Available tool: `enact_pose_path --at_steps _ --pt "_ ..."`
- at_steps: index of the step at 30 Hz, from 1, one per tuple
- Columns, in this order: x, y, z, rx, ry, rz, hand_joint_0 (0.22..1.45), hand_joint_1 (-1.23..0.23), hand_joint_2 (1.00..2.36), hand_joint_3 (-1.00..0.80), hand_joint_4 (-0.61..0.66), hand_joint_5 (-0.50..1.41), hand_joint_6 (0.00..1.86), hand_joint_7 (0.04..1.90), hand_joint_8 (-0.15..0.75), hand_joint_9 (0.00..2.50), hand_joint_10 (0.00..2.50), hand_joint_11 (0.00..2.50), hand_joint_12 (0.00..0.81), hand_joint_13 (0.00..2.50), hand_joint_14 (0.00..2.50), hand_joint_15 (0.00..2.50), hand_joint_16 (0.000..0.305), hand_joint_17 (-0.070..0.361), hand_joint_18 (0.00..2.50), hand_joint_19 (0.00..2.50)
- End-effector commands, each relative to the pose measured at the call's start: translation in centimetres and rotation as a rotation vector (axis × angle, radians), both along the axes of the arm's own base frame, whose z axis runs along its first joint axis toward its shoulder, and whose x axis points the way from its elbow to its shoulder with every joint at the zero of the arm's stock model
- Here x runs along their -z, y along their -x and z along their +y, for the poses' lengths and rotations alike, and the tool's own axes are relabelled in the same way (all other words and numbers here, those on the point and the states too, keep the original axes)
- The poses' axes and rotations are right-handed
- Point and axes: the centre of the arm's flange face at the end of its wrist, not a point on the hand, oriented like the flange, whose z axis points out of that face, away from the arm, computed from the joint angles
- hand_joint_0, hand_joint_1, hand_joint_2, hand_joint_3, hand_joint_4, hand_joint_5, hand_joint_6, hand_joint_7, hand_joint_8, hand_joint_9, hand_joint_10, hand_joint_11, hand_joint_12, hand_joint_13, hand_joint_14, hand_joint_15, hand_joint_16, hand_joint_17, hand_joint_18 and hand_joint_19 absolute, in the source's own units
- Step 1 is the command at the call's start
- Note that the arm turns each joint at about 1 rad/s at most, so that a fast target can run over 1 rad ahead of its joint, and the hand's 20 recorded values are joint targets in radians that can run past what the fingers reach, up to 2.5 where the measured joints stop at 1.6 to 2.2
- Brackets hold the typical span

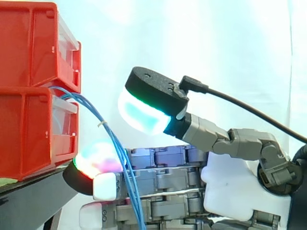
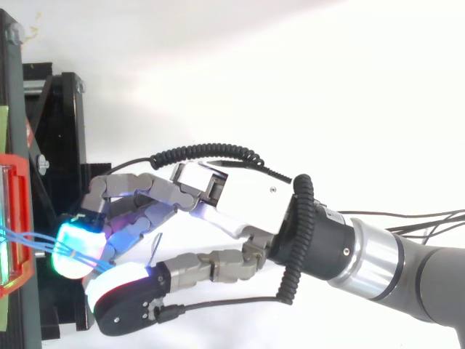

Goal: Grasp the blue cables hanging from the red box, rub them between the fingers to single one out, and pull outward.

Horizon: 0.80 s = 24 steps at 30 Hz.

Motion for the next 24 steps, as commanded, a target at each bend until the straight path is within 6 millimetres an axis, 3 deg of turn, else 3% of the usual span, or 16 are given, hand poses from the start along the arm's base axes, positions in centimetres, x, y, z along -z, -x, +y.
enact_pose_path --at_steps 1,8,17,18,20,24 --pt "-0.57 -0.36 0.19 0.000 -0.001 -0.009 0.58 -0.69 1.01 -0.40 0.14 -0.07 0.50 1.28 0.204 1.00 0.02 0.52 0.286 0.76 0.02 0.50 0.037 0.084 0.53 0.46" --pt "-1.29 -0.57 0.76 -0.006 0.005 0.001 0.59 -0.71 1.01 -0.38 0.13 -0.07 0.50 1.32 0.203 1.00 0.02 0.53 0.287 0.76 0.02 0.50 0.038 0.085 0.54 0.46" --pt "-1.21 -0.49 0.98 -0.008 0.003 0.007 0.58 -0.70 1.02 -0.24 0.09 -0.11 0.67 1.10 0.209 0.97 0.02 0.58 0.287 0.77 0.02 0.53 0.039 0.087 0.56 0.48" --pt "-1.21 -0.48 1.10 -0.010 0.001 0.006 0.58 -0.71 1.02 -0.23 0.10 -0.12 0.72 1.02 0.212 0.96 0.02 0.60 0.291 0.77 0.02 0.53 0.039 0.087 0.56 0.48" --pt "-1.21 -0.49 0.98 -0.009 0.000 0.006 0.59 -0.74 1.01 -0.24 0.12 -0.14 0.77 0.91 0.233 0.96 0.02 0.59 0.303 0.78 0.02 0.52 0.041 0.093 0.58 0.47" --pt "-1.01 -0.35 0.94 -0.013 -0.005 0.020 0.58 -0.76 1.01 -0.34 0.12 -0.15 0.78 0.91 0.221 0.95 0.02 0.60 0.293 0.78 0.02 0.54 0.039 0.088 0.57 0.49"
